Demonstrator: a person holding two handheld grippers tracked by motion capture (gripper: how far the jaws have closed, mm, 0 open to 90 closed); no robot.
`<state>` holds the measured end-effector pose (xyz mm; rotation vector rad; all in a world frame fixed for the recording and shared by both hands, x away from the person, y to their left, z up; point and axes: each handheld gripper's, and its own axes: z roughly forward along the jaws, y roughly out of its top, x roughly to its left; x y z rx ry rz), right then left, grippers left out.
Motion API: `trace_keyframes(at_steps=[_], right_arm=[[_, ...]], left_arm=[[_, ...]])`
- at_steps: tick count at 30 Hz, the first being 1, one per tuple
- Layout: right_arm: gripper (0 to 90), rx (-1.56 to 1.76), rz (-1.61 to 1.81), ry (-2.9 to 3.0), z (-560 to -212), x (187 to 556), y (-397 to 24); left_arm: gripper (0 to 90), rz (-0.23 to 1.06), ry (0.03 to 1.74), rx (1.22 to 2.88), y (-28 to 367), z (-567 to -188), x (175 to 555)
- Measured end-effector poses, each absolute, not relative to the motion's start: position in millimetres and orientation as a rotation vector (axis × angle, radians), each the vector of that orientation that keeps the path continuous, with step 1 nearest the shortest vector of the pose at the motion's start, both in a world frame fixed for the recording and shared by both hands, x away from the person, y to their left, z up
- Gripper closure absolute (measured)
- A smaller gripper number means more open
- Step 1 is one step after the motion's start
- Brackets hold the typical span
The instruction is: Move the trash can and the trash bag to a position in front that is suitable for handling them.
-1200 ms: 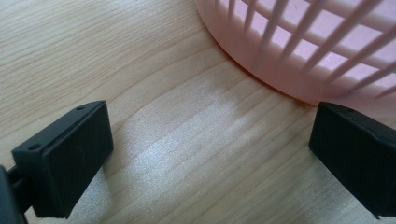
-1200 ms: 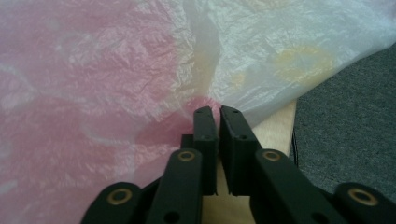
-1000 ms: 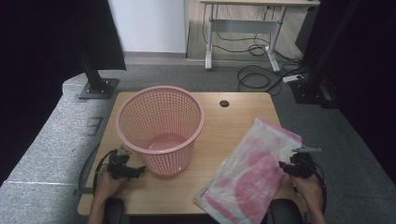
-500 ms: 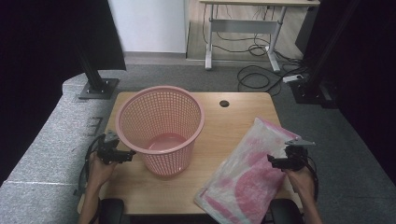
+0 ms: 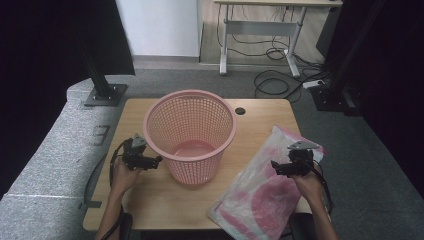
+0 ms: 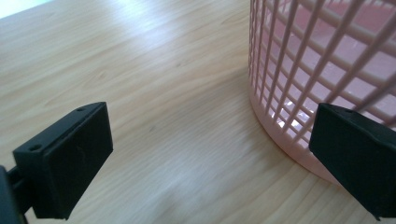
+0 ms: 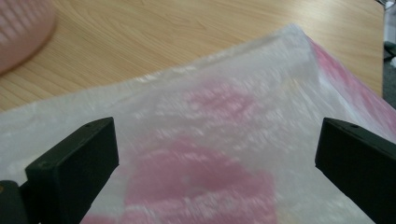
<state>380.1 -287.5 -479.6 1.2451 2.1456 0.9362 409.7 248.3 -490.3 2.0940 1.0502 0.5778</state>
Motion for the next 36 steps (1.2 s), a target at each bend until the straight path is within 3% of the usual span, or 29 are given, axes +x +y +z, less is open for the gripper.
trace_keyframes(at_steps=[12,20,29,36], right_arm=[[0.0,1.175,0.985,2.198,-474,399,-235],[0.0,1.166,1.019,2.218,-478,407,-219],[0.0,1.147,1.0,2.247,-484,396,-230],[0.0,1.171,0.924,2.255,-500,382,-258]], left_arm=[[0.0,0.519,0.968,2.102,195,-491,433],[0.0,0.519,0.931,2.124,181,-490,438],[0.0,0.464,0.937,2.121,197,-486,422],[0.0,0.5,0.948,2.183,208,-499,400]])
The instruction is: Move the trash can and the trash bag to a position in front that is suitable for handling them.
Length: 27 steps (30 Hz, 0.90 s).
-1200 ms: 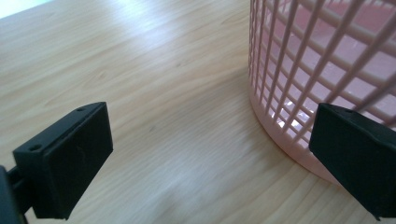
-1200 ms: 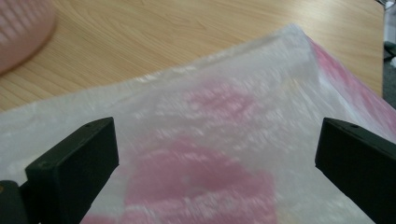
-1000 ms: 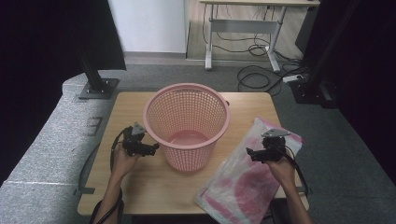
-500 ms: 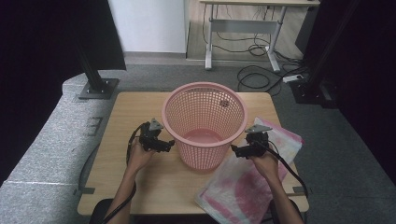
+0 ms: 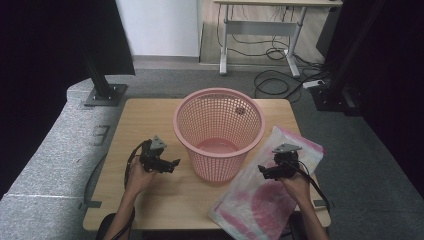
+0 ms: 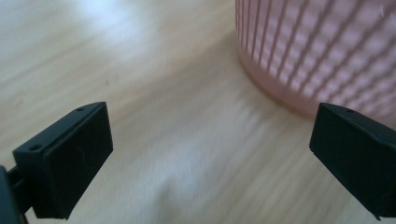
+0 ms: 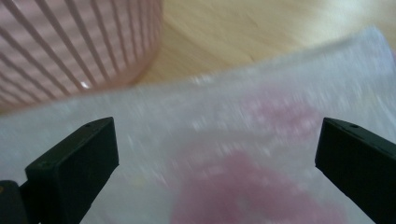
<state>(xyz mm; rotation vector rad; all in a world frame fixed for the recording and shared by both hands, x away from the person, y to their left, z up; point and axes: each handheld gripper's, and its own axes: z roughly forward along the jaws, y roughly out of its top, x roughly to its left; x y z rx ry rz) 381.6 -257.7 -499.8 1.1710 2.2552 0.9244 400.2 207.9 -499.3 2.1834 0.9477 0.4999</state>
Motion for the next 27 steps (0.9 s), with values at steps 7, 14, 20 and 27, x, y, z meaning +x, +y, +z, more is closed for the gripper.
trace_keyframes(at_steps=[7,14,20,27], right_arm=[[0.0,1.265,0.909,2.243,-523,372,-288],[0.0,1.271,0.912,2.26,-541,370,-294],[0.0,1.281,0.897,2.281,-553,369,-296],[0.0,1.274,0.96,2.25,-558,367,-297]], left_arm=[[0.0,0.469,0.994,2.195,223,-524,383],[0.0,0.437,1.035,2.234,229,-547,378],[0.0,0.39,1.058,2.218,231,-548,380],[0.0,0.393,1.062,2.217,231,-548,379]])
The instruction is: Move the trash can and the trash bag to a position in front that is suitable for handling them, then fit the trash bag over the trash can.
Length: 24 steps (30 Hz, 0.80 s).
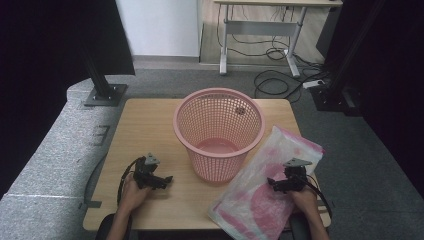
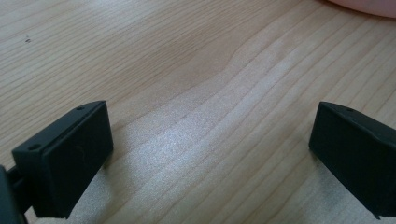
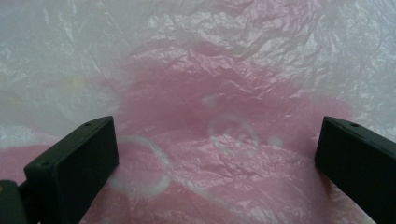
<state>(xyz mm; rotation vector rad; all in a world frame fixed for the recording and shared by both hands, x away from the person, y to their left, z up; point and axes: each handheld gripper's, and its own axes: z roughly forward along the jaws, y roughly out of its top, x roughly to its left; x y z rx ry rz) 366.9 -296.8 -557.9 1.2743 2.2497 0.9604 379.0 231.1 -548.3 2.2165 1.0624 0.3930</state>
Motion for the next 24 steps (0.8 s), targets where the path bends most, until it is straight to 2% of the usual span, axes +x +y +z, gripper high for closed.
trace_keyframes(at_steps=[13,18,24], right_arm=[[0.0,1.279,0.937,2.272,-554,368,-296],[0.0,1.194,1.033,2.338,-530,362,-275],[0.0,1.073,0.949,2.448,-515,353,-251]], left_arm=[[0.0,0.394,1.066,2.215,231,-548,379],[0.0,0.396,1.068,2.214,231,-548,379],[0.0,0.398,1.074,2.211,230,-548,378]])
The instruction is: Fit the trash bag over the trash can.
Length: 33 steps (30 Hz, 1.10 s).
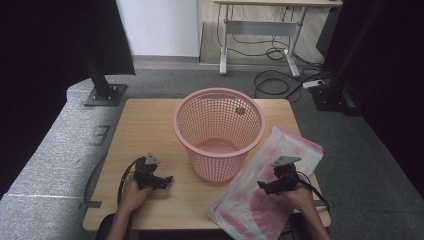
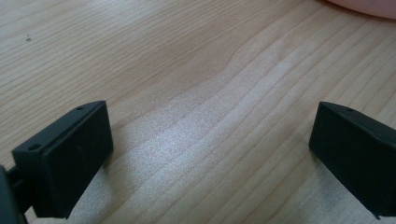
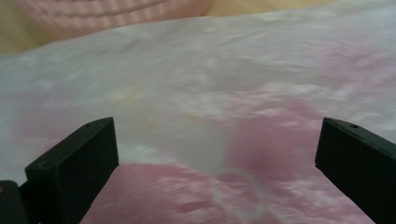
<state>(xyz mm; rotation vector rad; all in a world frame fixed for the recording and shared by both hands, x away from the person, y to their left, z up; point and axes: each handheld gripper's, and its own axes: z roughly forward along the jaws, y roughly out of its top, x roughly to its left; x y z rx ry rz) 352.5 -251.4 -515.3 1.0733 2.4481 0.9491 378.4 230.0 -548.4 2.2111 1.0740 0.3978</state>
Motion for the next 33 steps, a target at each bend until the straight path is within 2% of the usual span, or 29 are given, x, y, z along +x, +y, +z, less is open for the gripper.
trace_keyframes(at_steps=[7,19,20,21,22,23,26,27,28,29,30,31,32,33], right_arm=[[0.3,0.944,0.892,2.645,-522,327,-218],[2.3,0.978,0.746,2.691,-538,323,-209],[5.6,0.986,0.744,2.687,-538,322,-209],[17.8,0.996,0.749,2.679,-534,322,-212],[23.6,0.995,0.753,2.676,-533,322,-214],[23.6,0.995,0.753,2.676,-533,322,-214],[36.4,0.99,0.78,2.665,-531,321,-218],[48.6,0.98,0.793,2.663,-530,321,-219],[48.6,0.98,0.793,2.663,-530,321,-219],[59.9,0.968,0.815,2.664,-530,320,-222],[65.6,0.957,0.824,2.663,-530,319,-223],[65.6,0.957,0.824,2.663,-530,319,-223],[71.3,0.944,0.833,2.667,-530,318,-223],[81.8,0.941,0.846,2.677,-530,317,-225]], left_arm=[[0.0,0.399,1.076,2.21,230,-548,378],[0.0,0.399,1.076,2.213,230,-548,378],[0.0,0.4,1.077,2.213,230,-548,378],[0.0,0.399,1.077,2.214,230,-548,378],[0.0,0.399,1.077,2.214,230,-548,378],[0.0,0.4,1.077,2.214,230,-548,378],[0.0,0.399,1.077,2.213,230,-548,378],[0.0,0.399,1.077,2.213,230,-548,378],[0.0,0.399,1.078,2.213,230,-548,378],[0.0,0.399,1.078,2.213,229,-548,378],[0.0,0.399,1.078,2.213,229,-548,378],[0.0,0.399,1.077,2.212,229,-548,378],[0.0,0.398,1.077,2.212,229,-548,378],[0.0,0.399,1.078,2.212,229,-548,378]])
